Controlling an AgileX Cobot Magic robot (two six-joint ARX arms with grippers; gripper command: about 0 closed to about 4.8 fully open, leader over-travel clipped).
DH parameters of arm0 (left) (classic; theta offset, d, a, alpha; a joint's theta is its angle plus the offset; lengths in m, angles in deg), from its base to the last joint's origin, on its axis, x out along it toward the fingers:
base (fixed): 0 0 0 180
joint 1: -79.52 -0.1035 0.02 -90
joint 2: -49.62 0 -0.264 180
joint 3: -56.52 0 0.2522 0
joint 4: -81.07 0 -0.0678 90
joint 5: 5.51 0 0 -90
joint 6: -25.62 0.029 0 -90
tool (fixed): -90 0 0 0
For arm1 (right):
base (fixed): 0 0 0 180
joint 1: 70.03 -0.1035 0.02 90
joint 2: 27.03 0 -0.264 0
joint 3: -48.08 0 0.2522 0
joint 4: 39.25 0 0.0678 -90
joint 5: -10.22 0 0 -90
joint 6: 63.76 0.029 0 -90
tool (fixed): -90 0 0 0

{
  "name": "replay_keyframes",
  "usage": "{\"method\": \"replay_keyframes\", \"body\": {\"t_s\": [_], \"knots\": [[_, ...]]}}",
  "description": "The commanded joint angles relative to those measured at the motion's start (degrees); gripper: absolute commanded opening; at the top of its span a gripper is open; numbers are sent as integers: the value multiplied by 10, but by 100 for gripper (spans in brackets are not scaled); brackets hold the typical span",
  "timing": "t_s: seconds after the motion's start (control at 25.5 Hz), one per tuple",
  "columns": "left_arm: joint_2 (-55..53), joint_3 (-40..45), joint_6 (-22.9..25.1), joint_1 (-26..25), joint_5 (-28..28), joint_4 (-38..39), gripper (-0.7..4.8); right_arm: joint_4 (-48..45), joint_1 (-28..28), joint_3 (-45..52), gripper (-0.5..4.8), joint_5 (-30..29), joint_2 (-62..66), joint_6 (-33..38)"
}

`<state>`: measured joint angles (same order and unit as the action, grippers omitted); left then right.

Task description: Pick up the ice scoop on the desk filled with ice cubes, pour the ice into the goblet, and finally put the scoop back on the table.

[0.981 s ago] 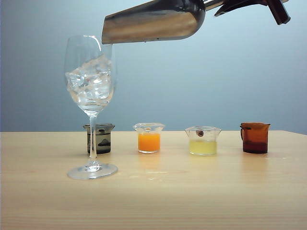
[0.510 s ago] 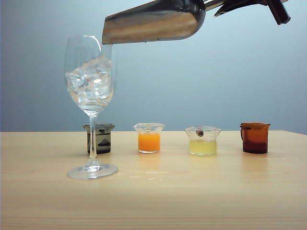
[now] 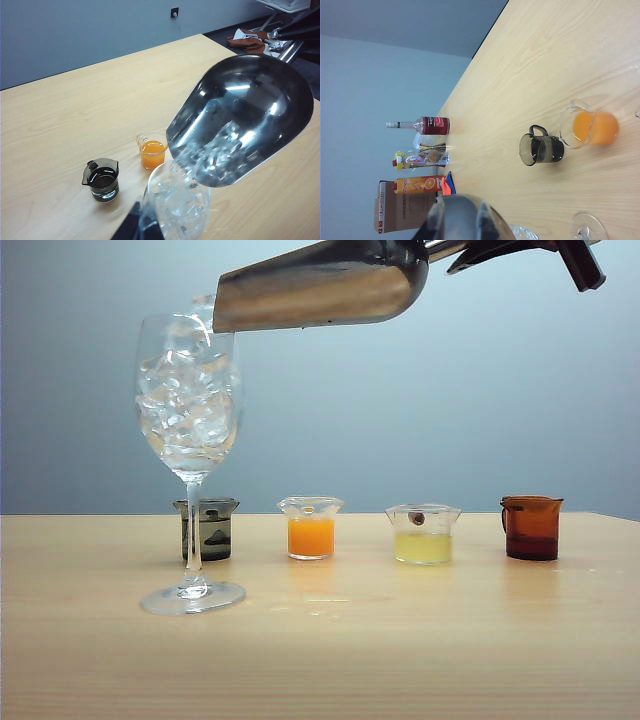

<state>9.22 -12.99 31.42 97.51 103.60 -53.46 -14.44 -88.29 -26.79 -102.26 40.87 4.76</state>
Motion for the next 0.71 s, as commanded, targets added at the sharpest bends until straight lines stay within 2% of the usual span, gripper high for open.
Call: {"method": "replay_keyframes", "body": {"t_s": [0.04, 0.2, 0.71], "knots": [[1, -3, 2, -1, 4, -7, -5, -18, 0, -7, -5, -1, -4, 2], [1, -3, 2, -1, 4, -7, -5, 14, 0, -34, -5, 12, -3, -28], [1, -3, 2, -1, 4, -6, -5, 22, 0, -36, -5, 12, -3, -30]]}}
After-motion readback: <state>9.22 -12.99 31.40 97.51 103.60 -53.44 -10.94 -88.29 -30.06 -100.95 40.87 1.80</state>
